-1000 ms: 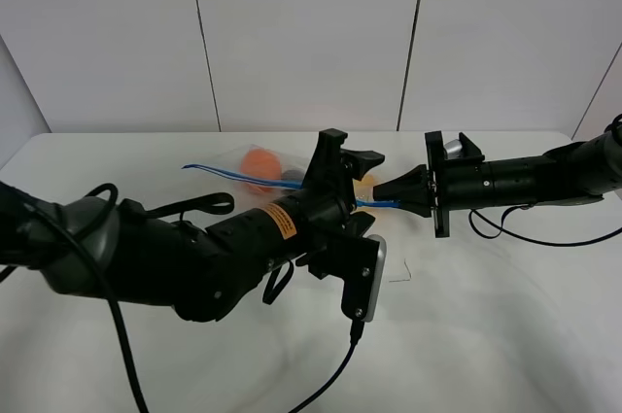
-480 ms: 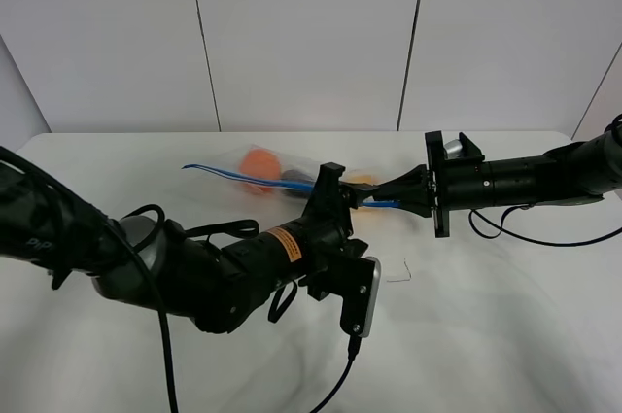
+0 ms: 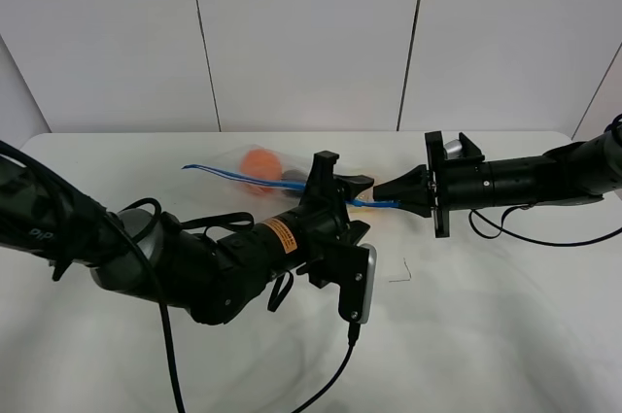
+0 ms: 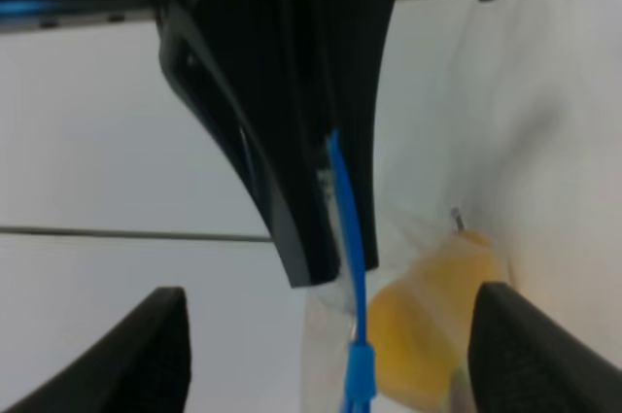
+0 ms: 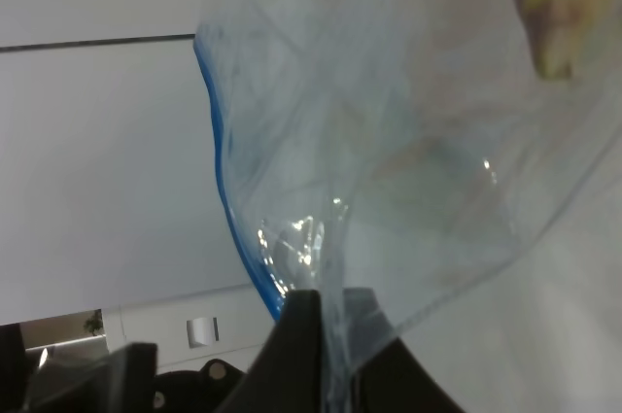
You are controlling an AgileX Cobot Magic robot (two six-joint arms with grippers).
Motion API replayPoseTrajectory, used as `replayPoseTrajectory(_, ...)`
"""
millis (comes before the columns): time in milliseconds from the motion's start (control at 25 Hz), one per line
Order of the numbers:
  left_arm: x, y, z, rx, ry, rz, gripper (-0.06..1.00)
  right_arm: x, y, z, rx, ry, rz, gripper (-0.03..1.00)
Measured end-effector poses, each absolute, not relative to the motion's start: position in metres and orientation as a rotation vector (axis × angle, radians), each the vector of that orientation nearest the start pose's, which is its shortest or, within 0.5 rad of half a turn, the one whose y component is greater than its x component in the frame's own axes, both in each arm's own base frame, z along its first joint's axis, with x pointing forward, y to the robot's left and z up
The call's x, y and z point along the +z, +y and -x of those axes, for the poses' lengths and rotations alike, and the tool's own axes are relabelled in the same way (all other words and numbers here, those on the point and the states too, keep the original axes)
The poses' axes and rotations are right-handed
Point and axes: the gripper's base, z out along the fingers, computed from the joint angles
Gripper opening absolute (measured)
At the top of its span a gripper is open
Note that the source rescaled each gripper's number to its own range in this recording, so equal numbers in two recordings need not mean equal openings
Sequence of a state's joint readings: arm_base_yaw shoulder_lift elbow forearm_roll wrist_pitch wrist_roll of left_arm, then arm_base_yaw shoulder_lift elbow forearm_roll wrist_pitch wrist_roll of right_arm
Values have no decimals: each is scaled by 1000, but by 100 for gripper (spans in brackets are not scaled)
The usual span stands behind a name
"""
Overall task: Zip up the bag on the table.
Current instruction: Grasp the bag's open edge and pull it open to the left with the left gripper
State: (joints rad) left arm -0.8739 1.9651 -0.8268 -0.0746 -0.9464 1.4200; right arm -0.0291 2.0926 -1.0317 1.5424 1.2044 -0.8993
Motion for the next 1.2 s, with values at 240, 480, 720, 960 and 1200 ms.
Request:
replayPoseTrajectory(240, 161, -292, -251, 426, 758, -1476, 63, 125, 75, -352, 1777, 2441, -316, 0)
replayPoseTrajectory(480, 161, -293, -252, 407, 779, -1473, 62, 126, 75, -352, 1777, 2439, -317, 0)
replayPoseTrajectory(720, 160, -293, -252, 404, 784, -1482, 48, 126, 75, -352, 1777, 2439, -316, 0)
replayPoseTrajectory(960, 158, -293, -252, 401, 791, -1496, 22, 126, 75, -352, 1782, 2434, -318, 0)
replayPoseTrajectory(1200, 158, -293, -252, 399, 795, -1504, 19, 126, 75, -352, 1782, 2434, -318, 0)
